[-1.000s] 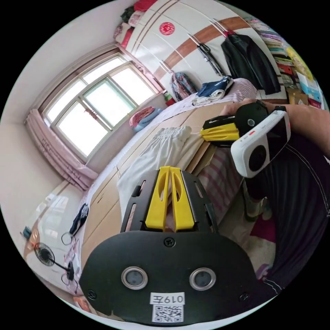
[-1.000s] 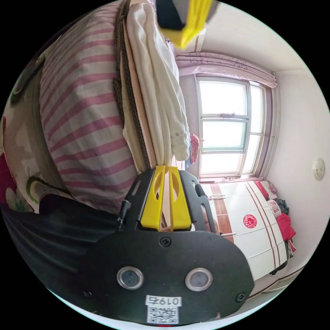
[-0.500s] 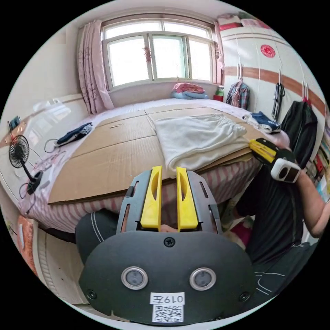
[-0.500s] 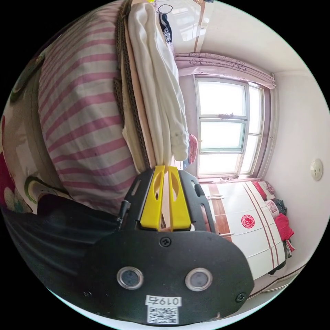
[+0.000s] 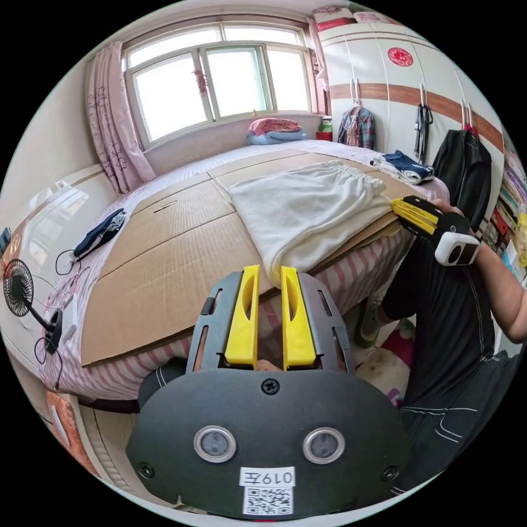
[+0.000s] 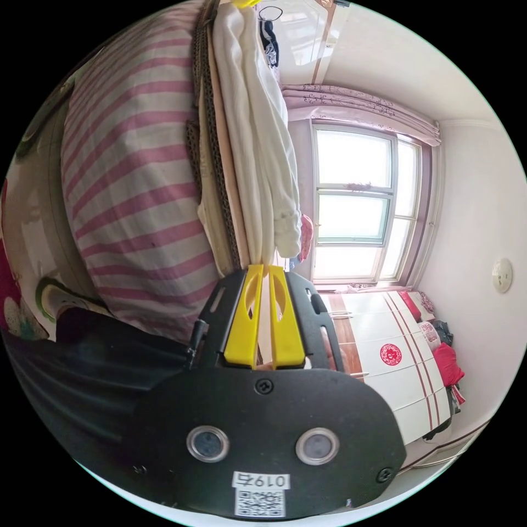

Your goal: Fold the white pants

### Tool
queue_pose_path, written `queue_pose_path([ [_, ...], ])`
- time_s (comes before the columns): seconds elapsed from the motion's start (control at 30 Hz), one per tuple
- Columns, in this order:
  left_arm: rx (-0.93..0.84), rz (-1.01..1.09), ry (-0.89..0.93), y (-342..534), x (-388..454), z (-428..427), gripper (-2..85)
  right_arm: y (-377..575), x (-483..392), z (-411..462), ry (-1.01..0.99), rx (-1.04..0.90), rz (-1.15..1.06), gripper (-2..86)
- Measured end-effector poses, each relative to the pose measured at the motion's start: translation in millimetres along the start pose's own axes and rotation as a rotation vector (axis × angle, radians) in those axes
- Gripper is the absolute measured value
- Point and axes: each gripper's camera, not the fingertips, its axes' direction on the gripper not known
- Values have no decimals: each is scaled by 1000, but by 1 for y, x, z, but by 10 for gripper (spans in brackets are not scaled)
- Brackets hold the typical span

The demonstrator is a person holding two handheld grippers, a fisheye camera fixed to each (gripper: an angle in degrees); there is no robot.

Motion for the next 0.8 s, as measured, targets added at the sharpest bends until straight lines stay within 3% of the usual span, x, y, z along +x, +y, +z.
queue_pose_path([
  [0.33, -67, 124, -115, -17, 34, 9, 14, 9, 6, 9, 6, -1, 6, -5],
  [0.5, -75, 316, -367, -28, 80, -1, 8, 12, 6, 12, 18, -3, -7, -6],
  [0.57, -159, 381, -417, -30, 97, 13, 8, 13, 6, 14, 19, -4, -10, -6],
  [0.63, -201, 373, -422, -28, 106, 26, 9, 15, 8, 14, 9, 1, 1, -6],
  [0.8, -114, 313, -390, -27, 121, 15, 13, 19, 10, 16, 8, 5, 3, -6],
])
